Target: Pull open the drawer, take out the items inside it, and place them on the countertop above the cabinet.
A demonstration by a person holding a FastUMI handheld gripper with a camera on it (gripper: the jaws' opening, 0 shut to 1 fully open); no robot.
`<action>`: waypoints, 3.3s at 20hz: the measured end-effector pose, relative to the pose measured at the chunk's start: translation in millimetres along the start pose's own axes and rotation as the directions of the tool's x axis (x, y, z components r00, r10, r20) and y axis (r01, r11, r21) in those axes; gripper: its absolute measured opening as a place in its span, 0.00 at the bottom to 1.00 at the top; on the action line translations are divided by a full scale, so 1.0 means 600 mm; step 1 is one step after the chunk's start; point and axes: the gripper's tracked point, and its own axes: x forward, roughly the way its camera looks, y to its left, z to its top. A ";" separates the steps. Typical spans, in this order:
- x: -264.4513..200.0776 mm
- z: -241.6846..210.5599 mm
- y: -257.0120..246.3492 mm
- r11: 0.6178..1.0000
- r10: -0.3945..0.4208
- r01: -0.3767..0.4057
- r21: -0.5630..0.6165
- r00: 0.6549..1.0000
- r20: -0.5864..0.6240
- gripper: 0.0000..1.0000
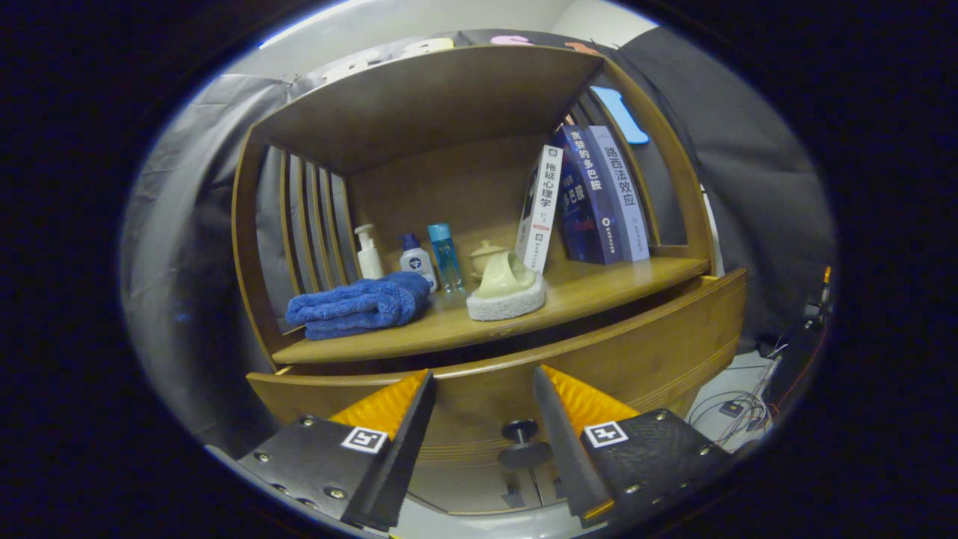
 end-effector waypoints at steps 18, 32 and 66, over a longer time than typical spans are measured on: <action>0.059 0.002 -0.003 0.999 0.015 -0.015 0.042 1.000 0.000 0.84; 0.064 0.002 -0.002 0.997 0.020 -0.022 0.076 0.999 0.026 0.84; -0.214 0.352 -0.031 0.969 -0.127 0.181 -0.171 0.950 0.286 0.86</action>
